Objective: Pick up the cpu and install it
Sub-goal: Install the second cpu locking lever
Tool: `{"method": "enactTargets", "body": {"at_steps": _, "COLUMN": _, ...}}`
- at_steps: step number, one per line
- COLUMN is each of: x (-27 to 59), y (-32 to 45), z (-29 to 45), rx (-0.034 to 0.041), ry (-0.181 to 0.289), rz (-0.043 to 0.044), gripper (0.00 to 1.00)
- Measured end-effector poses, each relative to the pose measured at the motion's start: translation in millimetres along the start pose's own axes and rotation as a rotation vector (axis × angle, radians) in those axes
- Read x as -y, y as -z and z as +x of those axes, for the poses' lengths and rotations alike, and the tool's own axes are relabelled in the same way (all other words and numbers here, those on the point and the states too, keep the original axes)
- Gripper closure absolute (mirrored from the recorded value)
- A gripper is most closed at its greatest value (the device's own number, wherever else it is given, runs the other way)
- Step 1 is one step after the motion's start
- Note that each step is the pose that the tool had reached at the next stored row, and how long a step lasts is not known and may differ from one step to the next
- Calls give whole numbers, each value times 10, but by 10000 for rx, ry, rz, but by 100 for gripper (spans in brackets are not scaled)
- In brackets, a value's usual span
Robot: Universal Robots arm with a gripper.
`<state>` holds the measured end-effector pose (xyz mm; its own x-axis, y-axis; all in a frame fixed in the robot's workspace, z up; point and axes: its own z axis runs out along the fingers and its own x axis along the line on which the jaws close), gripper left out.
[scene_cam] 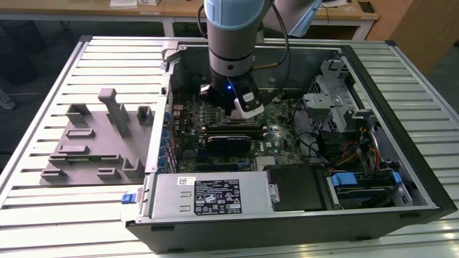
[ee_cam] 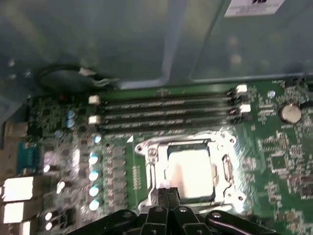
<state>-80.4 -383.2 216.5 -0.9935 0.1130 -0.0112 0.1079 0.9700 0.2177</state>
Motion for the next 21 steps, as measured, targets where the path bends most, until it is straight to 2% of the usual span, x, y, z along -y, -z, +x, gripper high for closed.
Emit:
{"method": "enactTargets", "body": {"at_steps": 5, "x": -75, "y": -35, "z": -105, "rx": 12, "ry": 4, "rz": 118, "gripper": 89}}
{"method": "enactTargets", "body": {"at_steps": 12, "x": -163, "y": -78, "z": -214, "rx": 46, "ry": 16, "rz": 457, "gripper": 89}}
{"method": "enactTargets", "body": {"at_steps": 15, "x": -226, "y": -97, "z": -228, "rx": 58, "ry": 19, "rz": 587, "gripper": 89}}
{"method": "enactTargets", "body": {"at_steps": 18, "x": -239, "y": -101, "z": -227, "rx": 67, "ry": 23, "rz": 668, "gripper": 89}}
{"method": "enactTargets", "body": {"at_steps": 21, "x": -240, "y": -101, "z": -228, "rx": 87, "ry": 28, "rz": 847, "gripper": 89}}
